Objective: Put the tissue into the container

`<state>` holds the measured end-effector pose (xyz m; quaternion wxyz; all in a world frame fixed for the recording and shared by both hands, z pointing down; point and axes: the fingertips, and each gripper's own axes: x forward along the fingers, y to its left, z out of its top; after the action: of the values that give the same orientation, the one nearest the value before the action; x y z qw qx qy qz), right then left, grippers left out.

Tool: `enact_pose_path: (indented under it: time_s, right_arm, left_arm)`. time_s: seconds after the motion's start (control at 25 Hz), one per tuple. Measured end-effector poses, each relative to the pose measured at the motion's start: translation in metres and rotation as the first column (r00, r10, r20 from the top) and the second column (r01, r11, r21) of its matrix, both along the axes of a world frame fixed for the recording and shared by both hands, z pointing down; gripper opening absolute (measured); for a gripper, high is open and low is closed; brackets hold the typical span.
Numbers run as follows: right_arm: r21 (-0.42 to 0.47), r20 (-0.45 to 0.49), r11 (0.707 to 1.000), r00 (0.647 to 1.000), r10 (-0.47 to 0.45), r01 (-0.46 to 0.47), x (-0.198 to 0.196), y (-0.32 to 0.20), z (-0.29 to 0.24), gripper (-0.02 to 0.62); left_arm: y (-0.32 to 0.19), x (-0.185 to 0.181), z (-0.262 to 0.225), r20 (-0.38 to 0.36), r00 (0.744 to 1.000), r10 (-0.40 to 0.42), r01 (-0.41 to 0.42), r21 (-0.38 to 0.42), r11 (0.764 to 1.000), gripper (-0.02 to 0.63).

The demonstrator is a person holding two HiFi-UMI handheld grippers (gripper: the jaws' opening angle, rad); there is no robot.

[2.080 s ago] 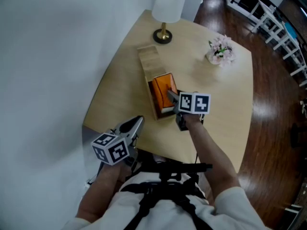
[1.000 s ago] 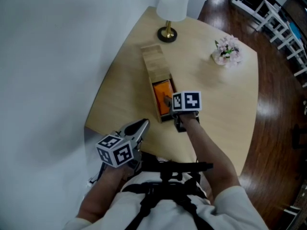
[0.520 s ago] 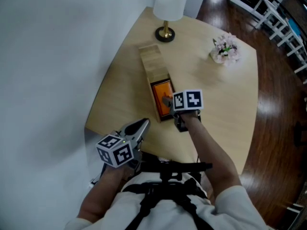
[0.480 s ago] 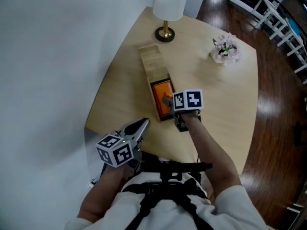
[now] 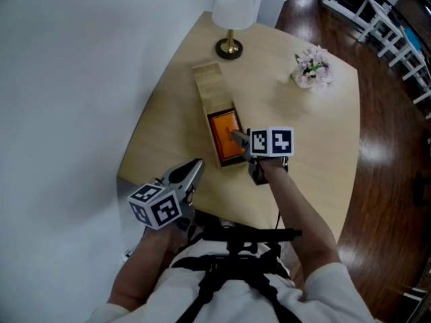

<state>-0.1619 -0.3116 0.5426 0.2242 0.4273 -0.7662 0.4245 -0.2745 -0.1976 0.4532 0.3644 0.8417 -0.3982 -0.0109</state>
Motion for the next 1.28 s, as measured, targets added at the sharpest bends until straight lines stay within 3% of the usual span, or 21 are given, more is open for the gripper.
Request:
enact_pose_path:
  time_s: [0.56, 1.28]
  right_arm:
    - [0.149, 0.015, 0.989, 1.0, 0.011, -0.013, 0.061, 0.024, -0.053, 0.232]
    - [0.238, 0.072, 0.967, 0.995, 0.075, -0.09, 0.157, 0.065, -0.102, 0.227]
  left_arm:
    - [0.01, 0.048, -0.031, -0.002, 1.0, 0.019, -0.019, 0.062, 0.998, 0.031]
    - [0.034, 0.113, -0.057, 0.03, 0.998, 0.056, -0.059, 0.109, 0.992, 0.031]
